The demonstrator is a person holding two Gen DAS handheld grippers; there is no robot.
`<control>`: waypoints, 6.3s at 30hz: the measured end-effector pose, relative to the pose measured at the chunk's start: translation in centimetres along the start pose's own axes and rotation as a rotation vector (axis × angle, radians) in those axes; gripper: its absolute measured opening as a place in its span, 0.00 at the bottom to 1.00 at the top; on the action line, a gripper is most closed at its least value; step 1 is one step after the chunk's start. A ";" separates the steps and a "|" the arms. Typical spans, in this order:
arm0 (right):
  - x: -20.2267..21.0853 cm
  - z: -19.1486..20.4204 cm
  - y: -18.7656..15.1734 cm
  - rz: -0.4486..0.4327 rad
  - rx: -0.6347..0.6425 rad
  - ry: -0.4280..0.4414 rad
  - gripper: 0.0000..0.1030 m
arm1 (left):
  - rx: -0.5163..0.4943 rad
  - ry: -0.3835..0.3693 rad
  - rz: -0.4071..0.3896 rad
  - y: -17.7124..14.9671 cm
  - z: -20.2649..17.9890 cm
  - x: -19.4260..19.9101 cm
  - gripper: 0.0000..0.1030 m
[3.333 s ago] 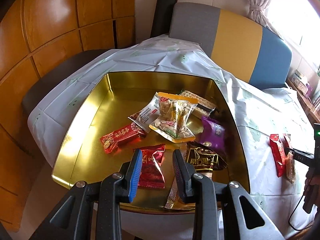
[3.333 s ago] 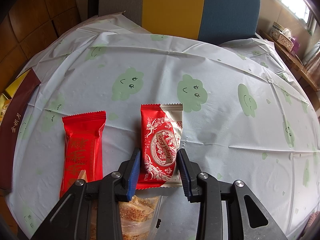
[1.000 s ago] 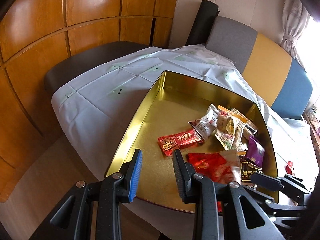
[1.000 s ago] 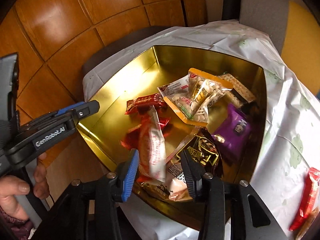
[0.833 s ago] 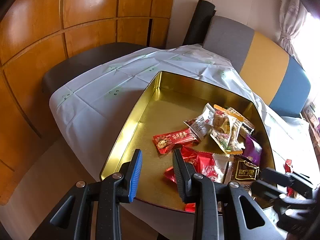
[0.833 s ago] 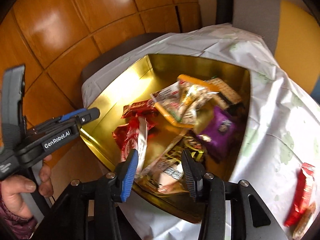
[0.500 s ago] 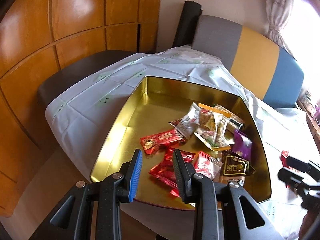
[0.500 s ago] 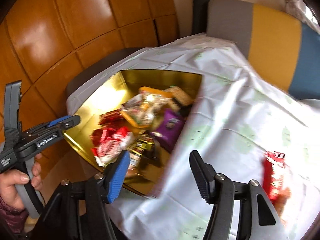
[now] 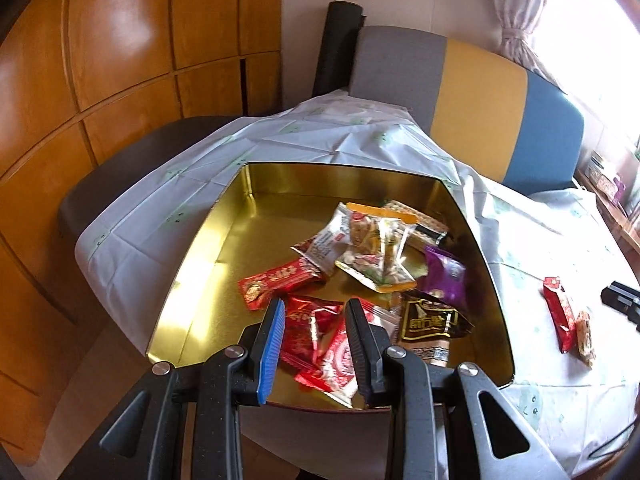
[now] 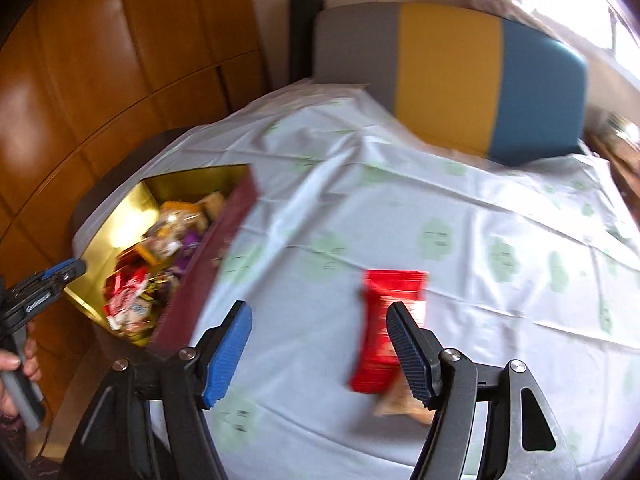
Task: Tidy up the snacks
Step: 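Move both open grippers back over the table toward the remaining packets, then close the left gripper on the red packet with gold characters, then grasp the clear bag of crispy rice cake with the right gripper while the left holds the red packet, then carry the red packet into the gold tray and open the left gripper while the right holds the rice cake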
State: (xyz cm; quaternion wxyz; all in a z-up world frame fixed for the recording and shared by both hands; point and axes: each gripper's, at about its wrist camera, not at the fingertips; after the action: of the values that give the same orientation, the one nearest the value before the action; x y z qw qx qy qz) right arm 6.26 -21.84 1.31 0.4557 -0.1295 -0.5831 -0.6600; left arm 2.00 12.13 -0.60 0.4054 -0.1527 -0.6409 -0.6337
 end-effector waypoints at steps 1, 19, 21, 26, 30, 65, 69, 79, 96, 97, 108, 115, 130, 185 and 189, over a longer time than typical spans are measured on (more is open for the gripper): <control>0.5 -0.7 0.1 -0.006 -0.008 -0.014 0.69 | -0.009 -0.004 -0.004 0.0 -0.3 0.2 0.30; 5.0 -15.3 -1.7 -0.094 -0.453 -0.227 0.78 | -0.212 -0.147 -0.039 1.2 -8.9 3.0 0.30; 5.3 -16.0 -2.0 -0.101 -0.504 -0.227 0.79 | -0.245 -0.192 -0.034 1.5 -10.8 3.4 0.30; 5.6 -16.9 -2.4 -0.116 -0.578 -0.199 0.79 | -0.332 -0.304 0.012 1.6 -16.2 3.6 0.30; 5.5 -16.6 -2.4 -0.116 -0.571 -0.188 0.80 | -0.379 -0.377 0.083 1.5 -20.4 2.9 0.30; 3.9 -16.1 -2.2 -0.025 -0.559 -0.073 0.88 | -0.506 -0.404 0.206 -1.4 -31.1 -2.1 0.40; 2.5 -15.1 -2.2 0.047 -0.498 -0.054 0.88 | -0.499 -0.400 0.209 -2.6 -27.5 -1.7 0.39; -1.9 -9.7 -3.4 0.301 -0.184 0.007 0.91 | -0.516 -0.403 0.120 -5.1 -24.5 -0.4 0.41; -5.7 -7.7 -3.9 0.453 0.184 -0.080 0.63 | -0.456 -0.467 0.113 -5.1 -23.9 -1.2 0.42; -5.7 -8.0 -3.8 0.428 0.159 -0.093 0.59 | -0.455 -0.468 0.110 -5.2 -23.8 -1.2 0.42; -6.4 -9.3 -3.8 0.375 0.026 -0.075 0.63 | -0.455 -0.438 0.070 -5.9 -23.9 -0.7 0.42; -6.3 -8.3 -4.1 0.366 0.093 -0.098 0.61 | -0.460 -0.427 0.079 -5.4 -24.0 -0.2 0.40; -5.8 -7.4 -4.7 0.358 0.129 -0.112 0.61 | -0.123 -0.420 0.059 2.3 -11.0 0.8 0.40; -5.7 -7.0 -4.4 0.355 0.176 -0.151 0.61 | -0.019 0.003 0.026 2.7 -3.1 -2.8 0.55; -5.7 -7.0 -4.4 0.355 0.177 -0.151 0.61 | -0.020 -0.004 0.026 2.5 -3.2 -2.5 0.55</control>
State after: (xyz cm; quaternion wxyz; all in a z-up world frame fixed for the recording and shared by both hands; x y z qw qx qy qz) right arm 8.56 -25.87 -7.57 0.5292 -0.2388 -0.6394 -0.5041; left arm 6.39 10.34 -1.11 0.4108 -0.1664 -0.6335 -0.6343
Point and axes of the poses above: each gripper's, at about its wrist camera, not at the fingertips, and x roughly against the way its jaws point, z to its left, y to its top, and after that the axes turned 13 degrees about y, right-handed
